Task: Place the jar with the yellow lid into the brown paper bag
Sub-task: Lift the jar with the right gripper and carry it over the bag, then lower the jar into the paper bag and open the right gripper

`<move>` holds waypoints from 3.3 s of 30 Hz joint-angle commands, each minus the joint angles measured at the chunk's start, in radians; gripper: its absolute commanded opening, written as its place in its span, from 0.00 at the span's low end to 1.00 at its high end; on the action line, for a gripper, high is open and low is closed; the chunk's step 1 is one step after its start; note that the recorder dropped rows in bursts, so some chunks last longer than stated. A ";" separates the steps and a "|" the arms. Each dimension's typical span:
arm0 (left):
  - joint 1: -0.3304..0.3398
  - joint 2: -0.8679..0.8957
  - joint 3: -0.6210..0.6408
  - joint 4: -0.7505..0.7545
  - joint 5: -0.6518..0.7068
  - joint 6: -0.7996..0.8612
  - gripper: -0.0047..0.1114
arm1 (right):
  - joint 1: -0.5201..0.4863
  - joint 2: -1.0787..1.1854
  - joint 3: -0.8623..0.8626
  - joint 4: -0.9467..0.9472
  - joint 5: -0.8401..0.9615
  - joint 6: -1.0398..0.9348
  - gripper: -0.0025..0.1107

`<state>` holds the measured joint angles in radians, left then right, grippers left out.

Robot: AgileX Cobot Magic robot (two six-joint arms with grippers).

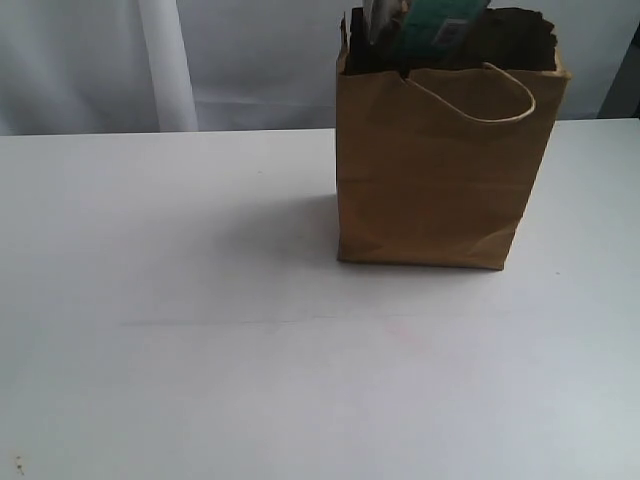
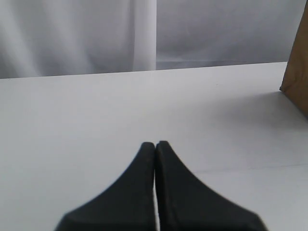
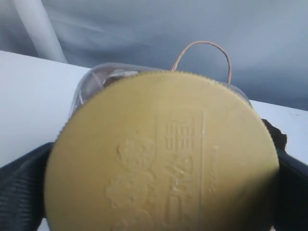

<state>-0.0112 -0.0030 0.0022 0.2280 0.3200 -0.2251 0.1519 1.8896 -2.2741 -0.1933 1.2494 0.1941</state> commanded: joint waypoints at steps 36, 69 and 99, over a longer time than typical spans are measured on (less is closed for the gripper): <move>-0.005 0.003 -0.002 -0.004 -0.009 -0.004 0.05 | -0.114 0.398 -0.014 0.155 -0.028 -0.171 0.02; -0.005 0.003 -0.002 -0.004 -0.009 -0.004 0.05 | -0.114 0.444 -0.014 0.239 -0.028 -0.194 0.02; -0.005 0.003 -0.002 -0.004 -0.009 -0.004 0.05 | -0.114 0.444 -0.014 0.239 -0.028 -0.188 0.93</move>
<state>-0.0112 -0.0030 0.0022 0.2280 0.3200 -0.2251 0.0419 2.3415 -2.2827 0.0492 1.2275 0.0069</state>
